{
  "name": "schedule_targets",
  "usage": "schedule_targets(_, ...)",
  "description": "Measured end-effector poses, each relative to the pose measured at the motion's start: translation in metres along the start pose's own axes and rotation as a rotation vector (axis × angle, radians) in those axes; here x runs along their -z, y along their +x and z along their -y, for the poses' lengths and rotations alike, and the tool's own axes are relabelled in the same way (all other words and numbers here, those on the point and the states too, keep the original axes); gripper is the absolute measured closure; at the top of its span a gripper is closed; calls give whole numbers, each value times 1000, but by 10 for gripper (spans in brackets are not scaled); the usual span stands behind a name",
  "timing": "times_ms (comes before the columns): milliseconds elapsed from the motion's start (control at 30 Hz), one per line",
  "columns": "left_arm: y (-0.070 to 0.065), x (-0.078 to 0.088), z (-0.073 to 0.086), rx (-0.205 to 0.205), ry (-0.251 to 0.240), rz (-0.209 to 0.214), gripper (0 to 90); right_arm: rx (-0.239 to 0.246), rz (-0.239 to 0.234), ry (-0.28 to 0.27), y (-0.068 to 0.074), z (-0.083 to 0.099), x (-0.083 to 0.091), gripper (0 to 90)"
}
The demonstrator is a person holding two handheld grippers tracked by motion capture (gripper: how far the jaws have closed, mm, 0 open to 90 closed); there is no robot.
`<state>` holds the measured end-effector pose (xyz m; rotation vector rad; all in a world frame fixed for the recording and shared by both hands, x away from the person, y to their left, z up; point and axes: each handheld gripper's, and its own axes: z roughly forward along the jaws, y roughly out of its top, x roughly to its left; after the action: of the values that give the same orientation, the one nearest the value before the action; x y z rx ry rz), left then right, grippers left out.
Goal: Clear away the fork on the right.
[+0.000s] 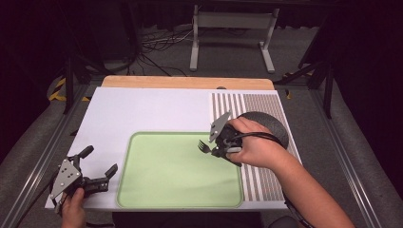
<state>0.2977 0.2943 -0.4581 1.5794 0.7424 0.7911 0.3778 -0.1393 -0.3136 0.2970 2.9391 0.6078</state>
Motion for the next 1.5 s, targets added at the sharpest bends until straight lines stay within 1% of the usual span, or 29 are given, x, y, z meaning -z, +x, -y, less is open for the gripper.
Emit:
schedule_targets(67,0,0,0,0,0,0,1,-56,-2,-15,1,-2,0,858)
schedule_targets(100,0,0,0,0,0,0,1,-74,5,-24,1,-3,0,858)
schedule_targets(167,0,0,0,0,0,0,1,-109,16,-22,2,-4,0,858)
schedule_targets(200,0,0,0,0,0,0,0,-139,17,-25,3,-5,-1,858)
schedule_targets(233,0,0,0,0,0,0,0,-139,17,-25,3,-5,-1,858)
schedule_targets(267,0,0,0,1,-1,0,0,-177,20,-29,3,-6,-2,859)
schedule_targets(300,0,0,0,-1,-2,0,1,-191,23,-30,4,-7,-2,858)
schedule_targets(333,0,0,0,-1,-2,-1,1,-215,29,-27,4,-7,-3,859)
schedule_targets(467,0,0,0,-1,0,0,1,-311,52,-44,5,-8,-4,859)
schedule_targets(500,0,0,0,-3,2,-1,1,-328,60,-46,5,-8,-4,859)
schedule_targets(567,0,0,0,-3,1,-1,1,-386,71,-46,5,-8,-6,859)
schedule_targets(633,0,0,0,-2,0,-1,0,-461,64,-64,5,-6,-8,859)
schedule_targets(667,0,0,0,-2,0,-1,1,-490,66,-64,4,-6,-9,859)
schedule_targets(700,0,0,0,-2,1,0,1,-511,75,-66,3,-5,-10,859)
schedule_targets(733,0,0,0,-2,1,0,1,-511,75,-66,3,-5,-10,859)
schedule_targets(767,0,0,0,-3,3,0,1,-530,78,-68,3,-5,-11,859)
schedule_targets(800,0,0,0,-3,3,0,0,-563,72,-63,3,-5,-12,859)
schedule_targets(833,0,0,0,-5,1,2,1,-576,67,-62,3,-4,-13,859)
schedule_targets(967,0,0,0,-3,1,0,1,-627,81,-61,1,-2,-17,858)
schedule_targets(1067,0,0,0,-3,3,0,1,-641,89,-50,0,-1,-19,859)
schedule_targets(1233,0,0,0,-5,0,1,0,-695,95,-34,-1,2,-26,859)
schedule_targets(1300,0,0,0,-5,-1,2,0,-705,95,-33,-1,2,-27,859)
schedule_targets(1367,0,0,0,-5,0,2,1,-741,103,-21,-3,3,-28,859)
schedule_targets(1500,0,0,0,-5,0,1,1,-758,104,-9,-4,4,-30,859)
